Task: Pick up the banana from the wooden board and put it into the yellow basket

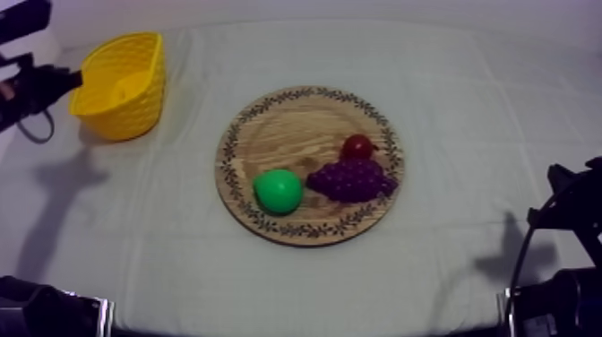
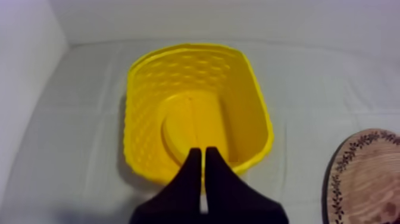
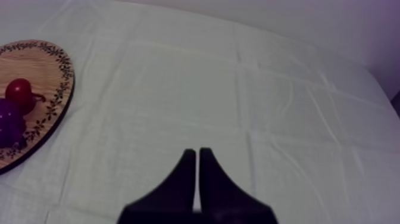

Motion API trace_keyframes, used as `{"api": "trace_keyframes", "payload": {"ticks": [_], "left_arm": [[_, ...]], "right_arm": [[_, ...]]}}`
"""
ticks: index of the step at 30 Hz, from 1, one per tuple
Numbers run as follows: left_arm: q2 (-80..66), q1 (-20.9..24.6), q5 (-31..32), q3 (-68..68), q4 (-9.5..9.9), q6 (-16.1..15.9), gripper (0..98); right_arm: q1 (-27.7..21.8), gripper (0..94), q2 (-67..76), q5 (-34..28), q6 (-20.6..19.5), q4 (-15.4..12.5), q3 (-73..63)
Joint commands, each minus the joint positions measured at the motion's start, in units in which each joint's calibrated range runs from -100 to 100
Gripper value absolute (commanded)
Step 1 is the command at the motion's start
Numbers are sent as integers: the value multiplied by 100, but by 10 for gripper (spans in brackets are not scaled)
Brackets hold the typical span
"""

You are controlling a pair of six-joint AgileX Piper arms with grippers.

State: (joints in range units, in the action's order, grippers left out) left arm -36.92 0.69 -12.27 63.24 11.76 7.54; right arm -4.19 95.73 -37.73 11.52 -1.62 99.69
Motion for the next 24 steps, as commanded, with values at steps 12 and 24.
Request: {"api": "trace_keyframes", "payload": {"ticks": [12, 24], "left_arm": [[-3803, 214, -1558, 2266, -67, -170, 1], [-5666, 79, -2213, 3142, -77, -165, 1]], "right_arm": [[-2, 3, 2, -1, -1, 3, -3], [-2, 3, 2, -1, -1, 3, -3]]}}
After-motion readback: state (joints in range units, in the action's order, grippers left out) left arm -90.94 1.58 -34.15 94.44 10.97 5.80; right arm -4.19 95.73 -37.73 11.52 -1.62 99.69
